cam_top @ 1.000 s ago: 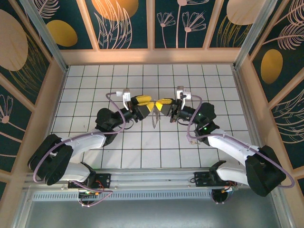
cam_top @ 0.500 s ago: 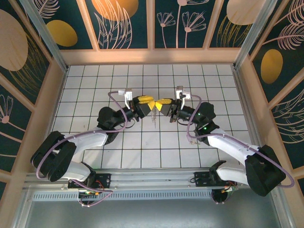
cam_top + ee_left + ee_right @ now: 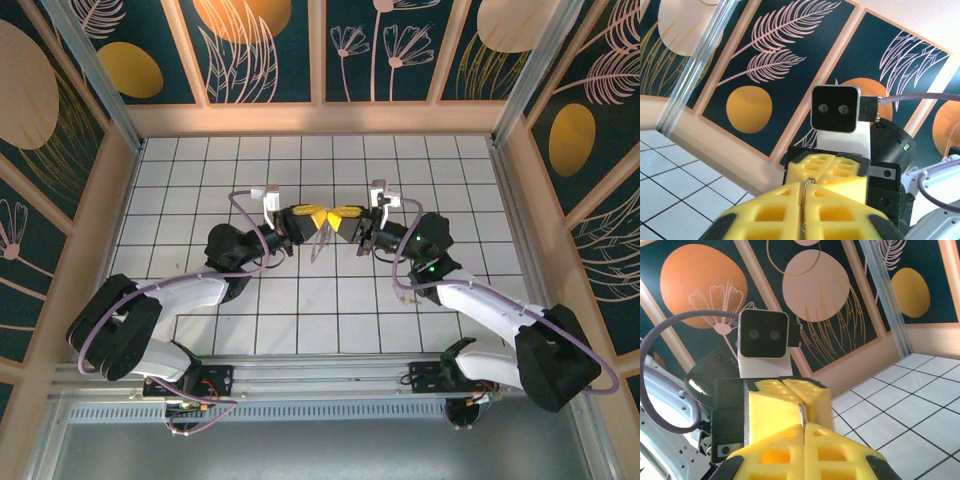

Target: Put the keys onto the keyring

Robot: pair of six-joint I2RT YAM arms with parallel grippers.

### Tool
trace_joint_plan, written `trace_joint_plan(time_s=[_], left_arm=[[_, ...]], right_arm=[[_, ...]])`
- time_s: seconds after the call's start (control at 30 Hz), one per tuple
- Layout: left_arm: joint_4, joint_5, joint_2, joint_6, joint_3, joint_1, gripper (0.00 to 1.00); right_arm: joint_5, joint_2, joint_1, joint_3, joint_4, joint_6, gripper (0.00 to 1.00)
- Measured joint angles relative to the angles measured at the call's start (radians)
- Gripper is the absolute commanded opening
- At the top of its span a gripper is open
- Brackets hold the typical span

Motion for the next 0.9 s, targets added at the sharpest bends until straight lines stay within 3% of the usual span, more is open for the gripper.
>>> trace_joint_plan(time_s=[0.07,0.2,0.53,0.67,0.9], left_arm=[[-0.013,0.002,0.000,0.019,0.008,0.000,0.00],[-0.082,-0.003,-0.005,0.071,0.014,-0.001,0.00],[-0.300,-0.039,-0.086,0.310,0.041,-0.005,0.00],[-0.319,-0.051,-0.108,0.401,0.041,-0.005,0.00],[-0.274,-0.038,-0.137,0.547,0.008,-0.005,0.00]], right_arm=[[0.003,0.000,-0.003,0.008,-0.017,0.000,0.39],[0.020,-0.016,-0.019,0.015,-0.073,-0.002,0.62],[0.172,-0.256,-0.116,-0.003,-0.297,0.002,0.82],[0.249,-0.283,-0.123,-0.023,-0.385,-0.004,0.98],[0.386,-0.283,-0.129,-0.073,-0.513,0.003,0.99]])
